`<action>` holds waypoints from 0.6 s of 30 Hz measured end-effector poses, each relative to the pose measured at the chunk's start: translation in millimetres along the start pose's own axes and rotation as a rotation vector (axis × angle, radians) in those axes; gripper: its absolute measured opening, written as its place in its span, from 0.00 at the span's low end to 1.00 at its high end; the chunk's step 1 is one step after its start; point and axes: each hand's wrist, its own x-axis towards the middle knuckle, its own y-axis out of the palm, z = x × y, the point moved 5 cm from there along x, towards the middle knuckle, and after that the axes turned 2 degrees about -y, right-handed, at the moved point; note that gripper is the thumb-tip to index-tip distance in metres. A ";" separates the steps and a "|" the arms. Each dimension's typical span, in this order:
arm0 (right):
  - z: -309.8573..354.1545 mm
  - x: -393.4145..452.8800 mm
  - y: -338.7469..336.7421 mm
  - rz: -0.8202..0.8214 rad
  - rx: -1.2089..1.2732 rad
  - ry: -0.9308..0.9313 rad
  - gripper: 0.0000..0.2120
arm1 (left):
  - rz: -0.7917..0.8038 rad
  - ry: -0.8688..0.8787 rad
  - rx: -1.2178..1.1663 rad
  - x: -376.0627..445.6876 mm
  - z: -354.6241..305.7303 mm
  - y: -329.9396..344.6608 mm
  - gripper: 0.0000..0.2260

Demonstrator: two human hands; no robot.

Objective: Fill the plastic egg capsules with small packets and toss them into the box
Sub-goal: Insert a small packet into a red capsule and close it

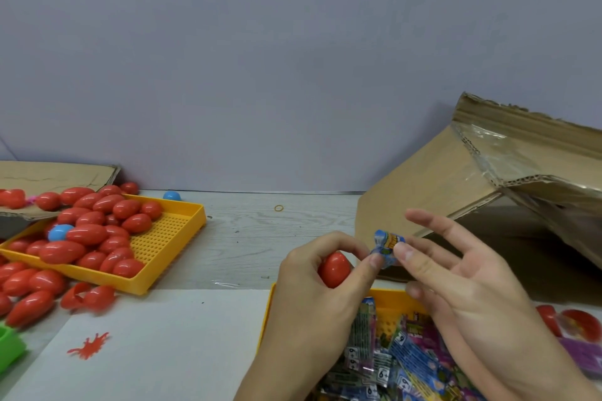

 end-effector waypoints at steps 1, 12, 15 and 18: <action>0.2 0.3 -0.6 -0.016 0.014 -0.010 0.20 | 0.009 -0.007 -0.001 0.2 0.6 0.5 0.05; -0.4 0.1 -13.3 -0.140 -0.174 -0.073 0.15 | -0.030 -0.257 -0.259 3.1 20.9 -0.8 0.13; -1.1 -0.9 -9.3 -0.124 -0.258 -0.105 0.14 | -0.078 -0.170 -0.217 4.6 14.5 -2.2 0.11; -3.0 -0.2 -9.2 -0.115 -0.268 -0.110 0.14 | -0.134 -0.083 -0.186 6.1 9.6 -6.9 0.16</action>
